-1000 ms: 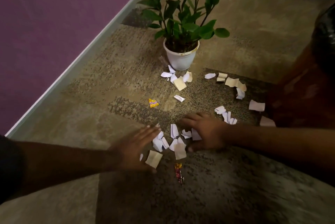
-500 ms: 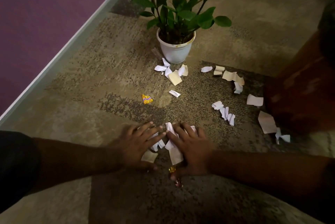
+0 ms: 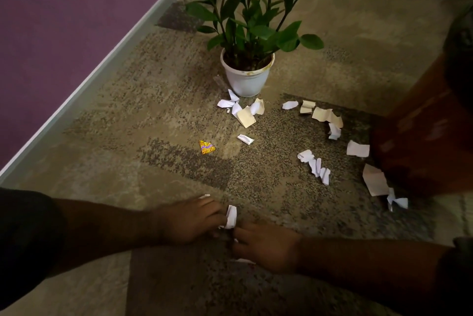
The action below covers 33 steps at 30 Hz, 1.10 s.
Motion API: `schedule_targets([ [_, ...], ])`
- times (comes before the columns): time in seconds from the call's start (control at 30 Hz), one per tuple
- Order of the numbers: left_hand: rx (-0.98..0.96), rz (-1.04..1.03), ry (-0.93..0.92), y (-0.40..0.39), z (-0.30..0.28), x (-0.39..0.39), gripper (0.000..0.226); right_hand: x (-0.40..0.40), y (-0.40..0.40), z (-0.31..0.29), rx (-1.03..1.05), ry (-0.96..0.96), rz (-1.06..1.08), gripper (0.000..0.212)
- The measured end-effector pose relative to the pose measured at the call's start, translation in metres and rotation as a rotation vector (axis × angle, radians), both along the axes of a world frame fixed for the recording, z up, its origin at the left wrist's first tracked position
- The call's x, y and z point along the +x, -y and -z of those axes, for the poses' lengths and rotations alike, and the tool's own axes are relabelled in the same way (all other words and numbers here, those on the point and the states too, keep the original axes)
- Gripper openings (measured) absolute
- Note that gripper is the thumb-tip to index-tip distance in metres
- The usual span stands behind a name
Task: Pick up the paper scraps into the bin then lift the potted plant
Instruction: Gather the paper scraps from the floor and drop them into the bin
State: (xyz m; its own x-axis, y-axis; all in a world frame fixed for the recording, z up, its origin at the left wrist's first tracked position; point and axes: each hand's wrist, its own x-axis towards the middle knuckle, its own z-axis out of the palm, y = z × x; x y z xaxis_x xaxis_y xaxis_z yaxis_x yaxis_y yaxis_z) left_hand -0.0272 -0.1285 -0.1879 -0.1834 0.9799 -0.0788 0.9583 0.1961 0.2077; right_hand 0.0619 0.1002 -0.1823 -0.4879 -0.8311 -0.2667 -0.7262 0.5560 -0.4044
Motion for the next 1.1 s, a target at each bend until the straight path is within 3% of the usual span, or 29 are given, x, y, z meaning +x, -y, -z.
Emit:
schedule_targets([
  [0.13, -0.076, -0.092, 0.083, -0.004, -0.007, -0.011, 0.024, -0.016, -0.008, -0.009, 0.078, 0.015, -0.002, 0.028],
  [0.37, -0.030, -0.353, 0.226, -0.006, -0.019, -0.022, 0.032, -0.046, -0.064, -0.037, 0.076, 0.048, 0.313, 0.033],
  [0.5, -0.030, -0.279, 0.299, -0.020, -0.025, -0.021, 0.040, -0.056, -0.094, -0.060, 0.046, 0.060, 0.471, 0.037],
  [0.57, -0.132, -0.180, 0.384, -0.030, -0.027, -0.016, 0.046, -0.059, -0.106, -0.075, 0.040, 0.051, 0.546, 0.039],
  [0.67, -0.291, -0.046, 0.327, -0.041, -0.028, -0.013, 0.036, -0.062, -0.117, -0.100, 0.043, 0.023, 0.599, 0.032],
  [0.73, -0.291, -0.059, 0.286, -0.045, -0.030, -0.015, 0.023, -0.062, -0.120, -0.116, 0.016, 0.001, 0.613, 0.027],
  [0.83, -0.312, -0.047, 0.193, -0.050, -0.028, -0.015, 0.023, -0.061, -0.124, -0.135, -0.019, -0.029, 0.611, 0.023],
  [0.97, -0.222, -0.121, 0.268, -0.051, -0.024, -0.019, 0.014, -0.061, -0.124, -0.161, -0.009, -0.128, 0.560, 0.016],
  [1.1, -0.192, -0.229, 0.317, -0.077, -0.059, -0.038, 0.007, -0.060, -0.133, -0.208, -0.048, -0.232, 0.578, 0.026],
])
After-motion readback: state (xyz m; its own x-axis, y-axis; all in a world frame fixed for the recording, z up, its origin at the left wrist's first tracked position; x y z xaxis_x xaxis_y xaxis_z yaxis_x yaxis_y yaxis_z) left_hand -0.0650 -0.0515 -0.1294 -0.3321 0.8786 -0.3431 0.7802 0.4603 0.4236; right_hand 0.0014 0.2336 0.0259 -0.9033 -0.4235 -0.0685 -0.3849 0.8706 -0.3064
